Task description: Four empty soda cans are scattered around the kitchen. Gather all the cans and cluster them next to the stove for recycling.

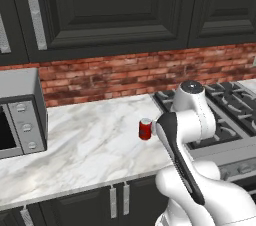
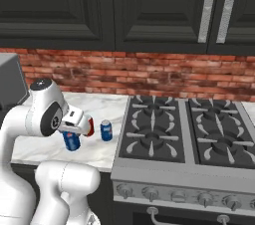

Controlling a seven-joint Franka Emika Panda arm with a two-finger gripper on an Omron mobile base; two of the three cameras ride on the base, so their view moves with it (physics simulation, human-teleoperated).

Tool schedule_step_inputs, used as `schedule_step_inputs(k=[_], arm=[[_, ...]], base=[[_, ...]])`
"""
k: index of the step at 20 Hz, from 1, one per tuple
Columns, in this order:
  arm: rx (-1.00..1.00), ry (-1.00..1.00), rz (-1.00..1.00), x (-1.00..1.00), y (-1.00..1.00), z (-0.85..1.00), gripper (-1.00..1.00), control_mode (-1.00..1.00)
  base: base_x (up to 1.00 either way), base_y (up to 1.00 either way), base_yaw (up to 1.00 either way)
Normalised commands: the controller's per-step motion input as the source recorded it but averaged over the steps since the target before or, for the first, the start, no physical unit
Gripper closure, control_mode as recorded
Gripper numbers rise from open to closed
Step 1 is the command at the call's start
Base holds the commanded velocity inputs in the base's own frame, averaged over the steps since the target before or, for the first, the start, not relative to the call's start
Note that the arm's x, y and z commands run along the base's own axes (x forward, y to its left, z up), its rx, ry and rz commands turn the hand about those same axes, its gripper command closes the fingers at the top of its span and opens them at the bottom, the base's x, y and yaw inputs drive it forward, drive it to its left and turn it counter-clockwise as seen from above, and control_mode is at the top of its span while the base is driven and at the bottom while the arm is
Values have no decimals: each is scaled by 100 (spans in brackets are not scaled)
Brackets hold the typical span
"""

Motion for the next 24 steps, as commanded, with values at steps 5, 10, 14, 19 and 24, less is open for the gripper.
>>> schedule_step_inputs(k=[5, 10, 14, 19, 24], arm=[[0, -1, 0, 10, -35, -10, 100, -100], [0, 0, 0, 24, -24, -7, 100, -100], [0, -1, 0, 17, -19, 0, 100, -100], [0, 0, 0, 18, -19, 0, 100, -100], [0, 0, 0, 26, -17, -12, 100, -100]], base=[[0, 0, 0], [0, 0, 0], [0, 0, 0], [0, 0, 0], [0, 0, 0]])
